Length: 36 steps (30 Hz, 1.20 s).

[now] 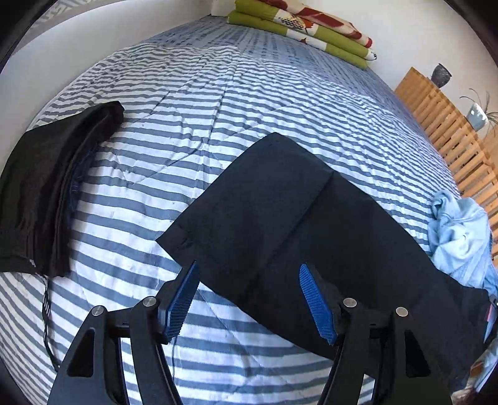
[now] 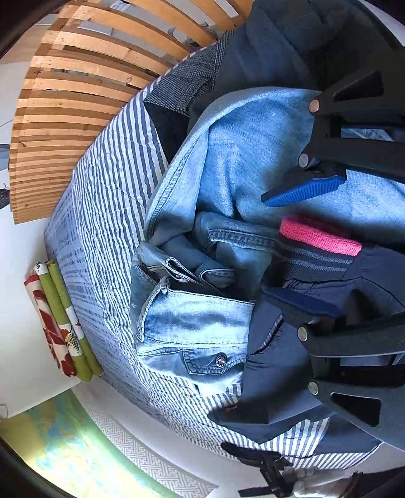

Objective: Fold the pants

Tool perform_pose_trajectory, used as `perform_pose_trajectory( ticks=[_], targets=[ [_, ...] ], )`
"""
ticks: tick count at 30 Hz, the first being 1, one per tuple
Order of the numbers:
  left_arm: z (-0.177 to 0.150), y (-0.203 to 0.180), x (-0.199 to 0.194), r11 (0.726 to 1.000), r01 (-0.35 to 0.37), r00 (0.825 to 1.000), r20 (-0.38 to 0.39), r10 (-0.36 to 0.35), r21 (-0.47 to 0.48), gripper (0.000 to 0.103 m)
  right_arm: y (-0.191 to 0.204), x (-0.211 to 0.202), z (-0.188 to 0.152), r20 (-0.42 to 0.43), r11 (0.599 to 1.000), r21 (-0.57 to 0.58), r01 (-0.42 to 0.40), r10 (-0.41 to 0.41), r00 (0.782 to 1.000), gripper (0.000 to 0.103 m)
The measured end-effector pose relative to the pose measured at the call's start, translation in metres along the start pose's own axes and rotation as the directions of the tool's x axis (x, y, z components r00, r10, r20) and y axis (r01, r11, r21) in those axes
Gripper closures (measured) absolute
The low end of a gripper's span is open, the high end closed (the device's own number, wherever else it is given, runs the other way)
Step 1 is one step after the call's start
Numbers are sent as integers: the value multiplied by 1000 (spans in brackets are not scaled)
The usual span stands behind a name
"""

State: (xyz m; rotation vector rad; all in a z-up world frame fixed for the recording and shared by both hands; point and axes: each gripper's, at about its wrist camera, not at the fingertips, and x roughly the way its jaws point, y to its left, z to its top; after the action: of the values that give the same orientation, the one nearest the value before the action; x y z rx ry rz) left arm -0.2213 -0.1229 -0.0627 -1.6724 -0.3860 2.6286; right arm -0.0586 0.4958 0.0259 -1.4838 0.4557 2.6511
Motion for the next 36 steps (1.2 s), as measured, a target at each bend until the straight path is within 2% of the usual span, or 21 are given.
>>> perform_pose_trajectory(
  ticks=[3,5,8,10,11,13,14,16,17,19,21,22,24,25,26,28,31,32,33,35,36],
  targets=[
    [1,0,30,1000,-18,999,-34,18,-7,35,4,-1,3,27,998,-27,51,-50,998,99],
    [-3,-7,42,998,-55,998,-26,56,35,70,1,-8,9,63,999,-3,51,-51,997,103],
    [-5,-16,46,990,-95,995,18,93,108,95,-5,-20,18,106,999,22,38,-40,994,103],
    [-4,-13,46,991,-84,996,18,82,104,99,-5,-23,20,104,1000,3,24,-25,994,103],
    [-4,-11,45,993,-74,997,17,72,92,103,-5,-23,20,89,1000,-1,18,-17,996,100],
    [-5,-6,41,994,-73,997,19,72,78,103,-3,-18,16,42,1000,-22,-2,3,999,67],
    [-9,-4,36,994,-80,997,25,78,81,103,-2,-15,14,41,1000,-29,6,-4,999,40],
    [-15,0,27,993,-84,996,35,82,88,103,6,-6,7,37,996,-77,50,-47,998,35],
    [-20,3,21,992,-86,996,38,83,90,103,13,0,3,30,991,-109,74,-71,997,36],
    [-29,12,8,991,-93,995,44,89,96,103,26,10,-3,18,980,-162,114,-112,994,65],
    [-37,25,-4,991,-103,993,59,98,88,103,35,15,-5,36,962,-195,192,-188,981,102],
    [-37,32,-9,991,-114,992,70,108,73,103,37,15,-4,36,964,-192,184,-180,983,103],
    [-33,45,-12,996,-81,995,60,79,23,94,36,8,0,74,968,-161,191,-181,981,103],
    [-29,51,-10,999,-51,998,43,52,-19,68,33,3,2,101,972,-138,190,-177,979,103],
    [-25,55,-7,998,-24,999,39,26,-52,33,30,-2,5,119,978,-114,174,-161,980,103],
    [-17,55,-1,996,10,998,62,-5,-90,22,24,-9,8,140,985,-80,156,-143,980,103],
    [-1,43,22,995,-19,999,47,24,-95,24,21,-14,10,147,983,-89,158,-144,979,101],
    [2,38,32,995,-23,999,35,27,-96,35,19,-12,10,126,985,-95,141,-128,984,90],
    [5,32,39,994,-65,997,28,67,-87,39,16,-10,10,104,987,-92,128,-119,987,66],
    [6,18,43,986,-166,983,71,168,-32,78,11,-6,10,83,987,-82,135,-128,988,47],
    [7,14,43,987,-161,984,80,162,-21,85,11,-1,9,70,986,-86,142,-136,988,47]
  ],
)
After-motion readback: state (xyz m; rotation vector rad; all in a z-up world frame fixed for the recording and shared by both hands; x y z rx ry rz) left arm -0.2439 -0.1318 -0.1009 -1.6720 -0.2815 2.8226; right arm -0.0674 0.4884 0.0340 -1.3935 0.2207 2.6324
